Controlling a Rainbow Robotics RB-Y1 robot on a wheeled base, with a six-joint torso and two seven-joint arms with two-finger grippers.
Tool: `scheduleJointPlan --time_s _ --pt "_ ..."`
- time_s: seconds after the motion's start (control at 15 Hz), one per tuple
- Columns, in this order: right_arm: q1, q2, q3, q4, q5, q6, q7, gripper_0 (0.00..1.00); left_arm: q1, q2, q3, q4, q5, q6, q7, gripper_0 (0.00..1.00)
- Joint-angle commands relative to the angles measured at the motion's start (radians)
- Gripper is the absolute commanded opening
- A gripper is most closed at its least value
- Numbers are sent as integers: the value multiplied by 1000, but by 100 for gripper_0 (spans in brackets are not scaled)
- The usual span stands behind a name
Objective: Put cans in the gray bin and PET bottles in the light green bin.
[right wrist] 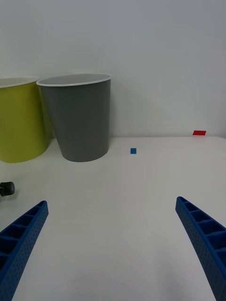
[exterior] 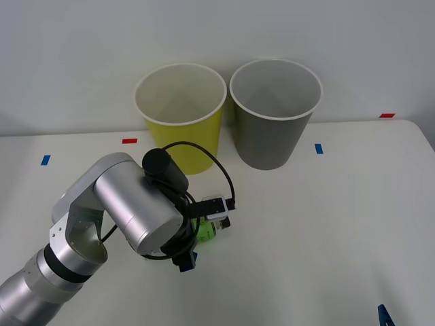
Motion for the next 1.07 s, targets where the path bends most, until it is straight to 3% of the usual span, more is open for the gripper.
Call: scheduleJointPlan --time_s 0.07,0.6,1.07 --pt "0 0 0 0 0 0 0 94 -12 -20 0 46 -4 2 -3 100" --pt "0 0 0 0 0 0 0 94 -42 -103 24 156 -33 32 22 100" --pt "0 0 0 0 0 0 0 94 -43 -115 34 199 -41 34 29 100"
